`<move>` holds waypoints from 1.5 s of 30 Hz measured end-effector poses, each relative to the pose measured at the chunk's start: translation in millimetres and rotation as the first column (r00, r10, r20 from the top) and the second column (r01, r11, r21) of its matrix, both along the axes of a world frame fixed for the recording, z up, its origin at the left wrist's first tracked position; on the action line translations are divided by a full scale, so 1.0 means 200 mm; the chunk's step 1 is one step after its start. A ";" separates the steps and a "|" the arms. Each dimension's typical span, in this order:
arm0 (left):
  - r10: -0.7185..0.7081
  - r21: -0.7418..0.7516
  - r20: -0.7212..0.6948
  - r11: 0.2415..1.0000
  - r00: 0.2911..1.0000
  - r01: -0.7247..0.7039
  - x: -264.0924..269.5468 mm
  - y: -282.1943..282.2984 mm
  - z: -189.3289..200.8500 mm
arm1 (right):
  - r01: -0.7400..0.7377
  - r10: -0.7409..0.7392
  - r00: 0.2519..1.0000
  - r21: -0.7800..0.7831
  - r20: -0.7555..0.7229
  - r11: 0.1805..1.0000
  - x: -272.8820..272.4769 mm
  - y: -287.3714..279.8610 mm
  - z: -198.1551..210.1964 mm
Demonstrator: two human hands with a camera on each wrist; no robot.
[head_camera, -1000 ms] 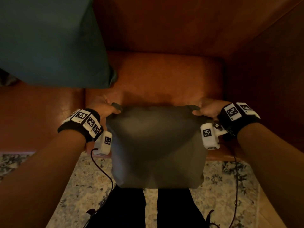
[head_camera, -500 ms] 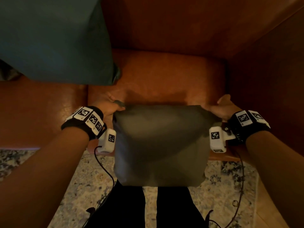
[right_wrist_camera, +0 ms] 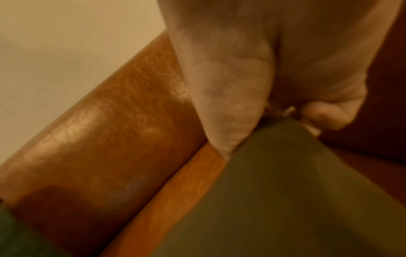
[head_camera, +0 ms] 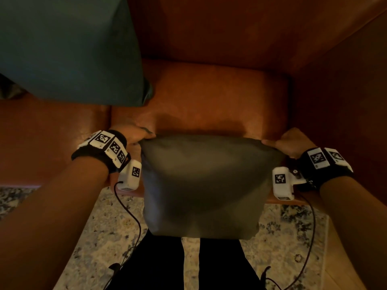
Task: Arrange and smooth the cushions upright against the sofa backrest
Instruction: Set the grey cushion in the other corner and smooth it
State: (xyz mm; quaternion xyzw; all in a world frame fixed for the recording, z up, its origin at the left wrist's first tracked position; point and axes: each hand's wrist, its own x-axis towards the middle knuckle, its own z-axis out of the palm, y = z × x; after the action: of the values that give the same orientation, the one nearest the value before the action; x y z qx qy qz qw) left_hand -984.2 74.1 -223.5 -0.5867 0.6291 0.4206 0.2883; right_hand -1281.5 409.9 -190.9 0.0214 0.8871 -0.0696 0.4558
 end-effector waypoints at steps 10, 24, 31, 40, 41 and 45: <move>0.010 -0.091 -0.007 0.996 1.000 -0.011 0.06 -0.09 -0.02 | 0.057 -0.066 0.997 -0.226 -0.030 0.972 0.01 -0.08 0.05; 0.164 -0.146 -0.373 0.962 0.913 -0.232 0.16 0.14 0.10 | 0.445 -0.500 0.864 -0.555 0.058 0.703 0.07 0.08 -0.02; 0.333 0.202 -0.453 0.942 0.827 -0.269 0.38 0.53 0.20 | 0.457 -0.360 0.876 -0.312 0.322 0.833 0.40 0.25 0.01; 0.263 0.230 -0.508 0.959 0.820 -0.165 0.26 0.56 0.28 | 0.516 -0.385 0.827 -0.282 0.409 0.809 0.42 0.21 0.19; 0.275 0.232 -0.528 0.957 0.804 -0.175 0.19 0.52 0.30 | 0.536 -0.405 0.824 -0.313 0.397 0.784 0.37 0.15 0.21; -0.011 -0.162 -0.459 0.984 0.888 -0.071 -0.08 0.30 0.17 | 0.397 -0.318 0.917 -0.474 0.241 0.786 0.22 -0.03 0.15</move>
State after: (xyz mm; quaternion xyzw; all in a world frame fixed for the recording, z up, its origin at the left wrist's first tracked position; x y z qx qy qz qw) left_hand -999.5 133.1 -190.2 -0.5036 0.7045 0.4948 0.0727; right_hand -1237.6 404.3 -160.2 0.0721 0.7792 -0.3871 0.4877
